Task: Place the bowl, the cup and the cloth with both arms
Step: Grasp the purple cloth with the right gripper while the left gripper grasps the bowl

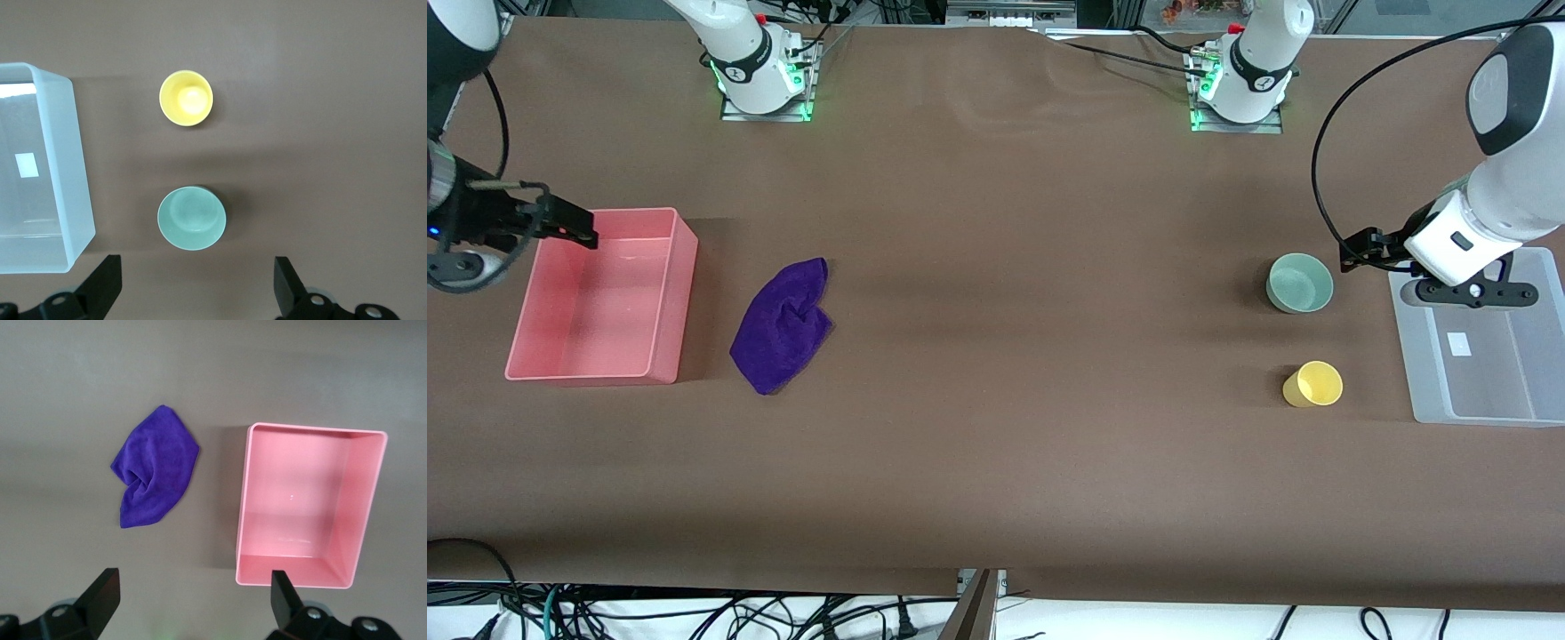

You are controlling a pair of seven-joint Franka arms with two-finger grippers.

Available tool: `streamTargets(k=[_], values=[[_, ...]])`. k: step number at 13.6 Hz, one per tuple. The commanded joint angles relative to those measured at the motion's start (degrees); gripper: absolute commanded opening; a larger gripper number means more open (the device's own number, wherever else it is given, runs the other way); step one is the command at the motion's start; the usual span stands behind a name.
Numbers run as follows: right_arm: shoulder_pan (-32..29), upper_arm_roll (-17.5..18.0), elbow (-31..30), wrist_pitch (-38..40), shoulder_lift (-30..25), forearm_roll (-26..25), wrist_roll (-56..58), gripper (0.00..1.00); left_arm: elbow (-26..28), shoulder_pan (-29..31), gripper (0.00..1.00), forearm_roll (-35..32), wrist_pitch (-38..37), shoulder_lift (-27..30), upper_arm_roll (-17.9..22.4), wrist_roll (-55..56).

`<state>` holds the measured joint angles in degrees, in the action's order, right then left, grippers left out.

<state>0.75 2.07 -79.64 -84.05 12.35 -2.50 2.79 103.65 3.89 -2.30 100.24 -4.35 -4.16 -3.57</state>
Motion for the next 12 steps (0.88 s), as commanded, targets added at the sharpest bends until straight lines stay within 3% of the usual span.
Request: streamTargets(k=[1,5,9,12], values=[[1.3,0.1,0.6,-0.4,6.6,0.7,0.1,1.0,3.6,1.7,1.0,0.5,0.5,-0.5,-0.1,-7.8],[4.8,0.1,-0.9,-6.2,11.7,0.5,-0.3,1.0,14.9,3.1,1.0,0.5,14.7,-1.3,-0.1,-15.7],[6.0,0.1,-14.2,-23.8,11.9,0.8,-1.5,1.0,23.6,3.8,1.0,0.5,24.3,-1.5,-0.1,-19.3],[6.5,0.2,-23.3,-34.4,11.9,0.8,-3.4,1.0,24.7,4.0,1.0,0.5,28.5,-4.4,0.0,-22.0]])
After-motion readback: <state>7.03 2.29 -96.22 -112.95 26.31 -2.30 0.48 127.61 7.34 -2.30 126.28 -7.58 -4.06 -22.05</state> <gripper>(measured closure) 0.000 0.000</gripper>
